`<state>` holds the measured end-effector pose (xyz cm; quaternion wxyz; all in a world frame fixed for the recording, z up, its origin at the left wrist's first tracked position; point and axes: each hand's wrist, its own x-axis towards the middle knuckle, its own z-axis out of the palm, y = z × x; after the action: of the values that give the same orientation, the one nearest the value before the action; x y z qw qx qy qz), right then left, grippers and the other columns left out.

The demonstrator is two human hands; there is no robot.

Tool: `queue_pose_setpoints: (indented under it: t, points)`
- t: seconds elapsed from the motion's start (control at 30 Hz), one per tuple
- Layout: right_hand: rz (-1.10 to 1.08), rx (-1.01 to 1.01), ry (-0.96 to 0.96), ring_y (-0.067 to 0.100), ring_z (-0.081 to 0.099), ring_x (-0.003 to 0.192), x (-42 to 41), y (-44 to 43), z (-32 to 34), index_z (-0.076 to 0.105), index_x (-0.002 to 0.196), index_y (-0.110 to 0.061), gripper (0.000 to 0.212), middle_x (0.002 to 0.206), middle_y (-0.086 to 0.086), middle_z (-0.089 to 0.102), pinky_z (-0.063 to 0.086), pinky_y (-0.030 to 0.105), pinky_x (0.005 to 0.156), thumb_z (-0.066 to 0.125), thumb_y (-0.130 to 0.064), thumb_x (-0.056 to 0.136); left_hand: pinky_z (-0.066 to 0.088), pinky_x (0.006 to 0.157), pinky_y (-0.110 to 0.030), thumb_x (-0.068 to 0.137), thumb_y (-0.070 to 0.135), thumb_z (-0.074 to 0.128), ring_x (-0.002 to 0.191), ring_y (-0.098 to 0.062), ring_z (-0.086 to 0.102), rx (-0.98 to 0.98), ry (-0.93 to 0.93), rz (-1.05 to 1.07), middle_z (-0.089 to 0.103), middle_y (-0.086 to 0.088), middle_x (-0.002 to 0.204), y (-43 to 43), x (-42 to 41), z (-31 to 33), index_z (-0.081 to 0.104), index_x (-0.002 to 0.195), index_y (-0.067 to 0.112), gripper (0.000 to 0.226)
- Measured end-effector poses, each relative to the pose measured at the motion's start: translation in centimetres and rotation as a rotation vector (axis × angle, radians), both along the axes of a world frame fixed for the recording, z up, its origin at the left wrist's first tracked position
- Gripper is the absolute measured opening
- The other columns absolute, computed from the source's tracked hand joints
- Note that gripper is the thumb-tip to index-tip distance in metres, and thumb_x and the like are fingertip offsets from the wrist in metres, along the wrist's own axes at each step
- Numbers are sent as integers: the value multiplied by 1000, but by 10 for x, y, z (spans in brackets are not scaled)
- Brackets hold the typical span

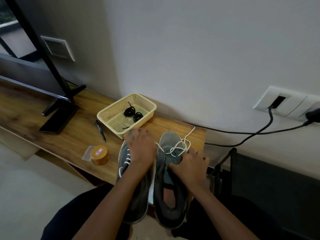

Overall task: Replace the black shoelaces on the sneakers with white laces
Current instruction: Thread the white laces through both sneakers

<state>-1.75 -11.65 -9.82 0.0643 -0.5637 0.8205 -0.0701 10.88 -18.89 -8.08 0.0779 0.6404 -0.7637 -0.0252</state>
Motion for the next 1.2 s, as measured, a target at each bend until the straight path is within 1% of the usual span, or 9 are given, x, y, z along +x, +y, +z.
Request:
queue_pose_setpoints:
  t: [0.13, 0.23, 0.3, 0.4, 0.53, 0.67, 0.97, 1.13, 1.2]
  points:
    - [-7, 21, -16, 23, 42, 109, 0, -2, -1, 65, 97, -16, 45, 114, -1, 54, 28, 38, 89, 56, -54, 75, 23, 103, -46, 95, 27, 47, 126, -24, 34, -84, 186, 227, 49, -3, 129, -18, 30, 13, 58, 113, 21, 22]
    - [-6, 32, -39, 22, 43, 108, -2, -5, 3, 66, 91, -16, 39, 110, -2, 55, 29, 37, 89, 59, -52, 75, 22, 102, -45, 89, 21, 51, 130, -23, 28, -41, 302, 164, 46, 0, 133, -13, 32, 19, 58, 115, 26, 27]
    - [-5, 48, -60, 22, 43, 109, -3, -7, 6, 65, 89, -17, 38, 108, -2, 56, 29, 36, 89, 60, -52, 76, 15, 107, -47, 87, 22, 53, 136, -22, 21, -19, 259, 9, 40, 5, 142, -7, 22, 16, 59, 116, 33, 32]
    - [-8, 49, -75, 22, 43, 109, -5, -8, 9, 65, 89, -16, 39, 104, -3, 57, 29, 37, 90, 61, -53, 75, -3, 109, -48, 85, 30, 60, 142, -21, 9, 34, 147, -146, 30, 11, 149, 2, 6, 8, 66, 103, 38, 21]
    - [-1, 25, -49, 20, 44, 106, -5, -7, 9, 66, 88, -17, 39, 100, -4, 59, 28, 37, 92, 60, -53, 75, -7, 110, -56, 86, 33, 62, 143, -22, 9, 128, 25, -128, 34, 8, 149, 8, -4, -1, 69, 102, 34, 17]
    - [10, -15, -19, 19, 44, 103, -4, -6, 8, 67, 86, -18, 35, 95, -4, 62, 28, 36, 89, 60, -50, 75, -7, 109, -55, 88, 31, 60, 140, -18, 18, 78, 74, -71, 42, 10, 141, 6, -2, 0, 70, 92, 30, 11]
    - [-4, -4, -88, 20, 44, 106, -5, -7, 7, 68, 84, -16, 31, 92, -2, 63, 29, 35, 88, 62, -45, 75, 24, 103, -43, 92, 25, 55, 119, -23, 41, -112, 509, 307, 60, 0, 117, -14, 36, 25, 62, 98, 22, 9]
    - [-17, 24, -130, 21, 42, 109, -7, -7, 9, 65, 84, -18, 26, 97, -1, 63, 29, 35, 90, 62, -43, 77, 32, 102, -49, 95, 21, 52, 106, -21, 48, -188, 677, 327, 56, 5, 98, -14, 37, 32, 57, 95, 21, 5]
    - [-20, 33, -137, 21, 42, 109, -5, -6, 8, 60, 79, -19, 24, 95, 0, 61, 29, 35, 89, 62, -43, 76, 31, 101, -45, 96, 20, 49, 95, -15, 48, -254, 735, 309, 54, 9, 92, -13, 36, 35, 51, 92, 24, 6]
